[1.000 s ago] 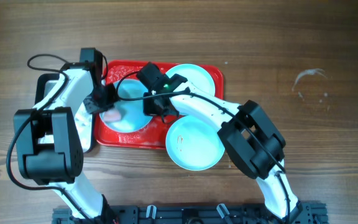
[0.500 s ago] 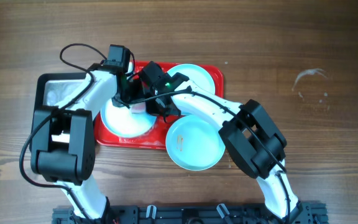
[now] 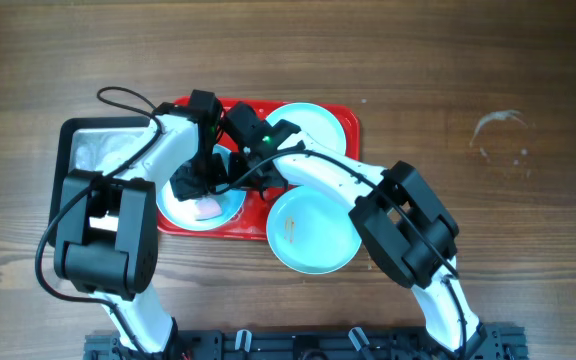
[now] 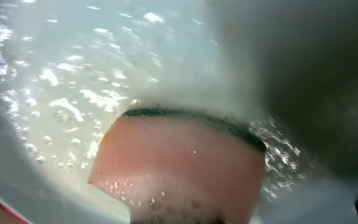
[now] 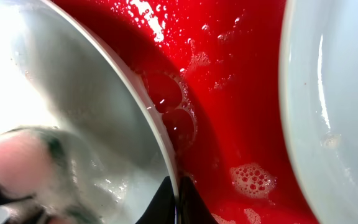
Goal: Clean dirty plates on tray and stack at the side
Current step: 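Scrub the held plate with the sponge in the left gripper, then lift the scrubbed plate off the tray with the right gripper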
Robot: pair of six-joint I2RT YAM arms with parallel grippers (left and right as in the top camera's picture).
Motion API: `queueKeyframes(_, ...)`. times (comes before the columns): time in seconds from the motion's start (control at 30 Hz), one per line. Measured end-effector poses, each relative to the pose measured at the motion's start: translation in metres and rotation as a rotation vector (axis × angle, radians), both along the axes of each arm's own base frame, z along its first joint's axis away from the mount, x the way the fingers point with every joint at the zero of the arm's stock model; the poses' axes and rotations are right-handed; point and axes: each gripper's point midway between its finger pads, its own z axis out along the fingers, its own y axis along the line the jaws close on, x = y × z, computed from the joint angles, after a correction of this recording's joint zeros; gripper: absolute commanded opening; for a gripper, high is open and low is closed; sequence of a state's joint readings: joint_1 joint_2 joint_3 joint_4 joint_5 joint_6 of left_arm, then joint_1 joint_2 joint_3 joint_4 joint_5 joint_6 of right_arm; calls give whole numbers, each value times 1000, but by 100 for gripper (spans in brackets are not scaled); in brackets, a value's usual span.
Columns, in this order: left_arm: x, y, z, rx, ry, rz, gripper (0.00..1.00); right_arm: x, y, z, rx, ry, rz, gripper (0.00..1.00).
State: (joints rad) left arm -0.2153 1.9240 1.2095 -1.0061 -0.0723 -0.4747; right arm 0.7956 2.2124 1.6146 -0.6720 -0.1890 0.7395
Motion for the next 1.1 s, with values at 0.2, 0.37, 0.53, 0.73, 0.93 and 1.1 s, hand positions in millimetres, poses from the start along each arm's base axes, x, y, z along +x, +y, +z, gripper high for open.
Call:
queueKeyframes(0.2,16,21,0,147,-103,83,4,0,0,0,0,-2,-1,4)
queueKeyframes(0.37,33,44,4,281,-193,98,4,0,0,0,0,-2,-1,4)
queueKeyframes(0.53,33,52,10,305,-147,112,4,0,0,0,-1,-3,0,4)
queueKeyframes(0.73,43,53,42,100,-57,164,4,0,0,0,0,-3,1,4)
queueKeyframes(0.93,31,70,75,-67,-39,215,4,0,1,0,5,0,2,17)
queueKeyframes(1.1,27,100,90,-87,-71,288,4,-1,7,2,35,8,13,40)
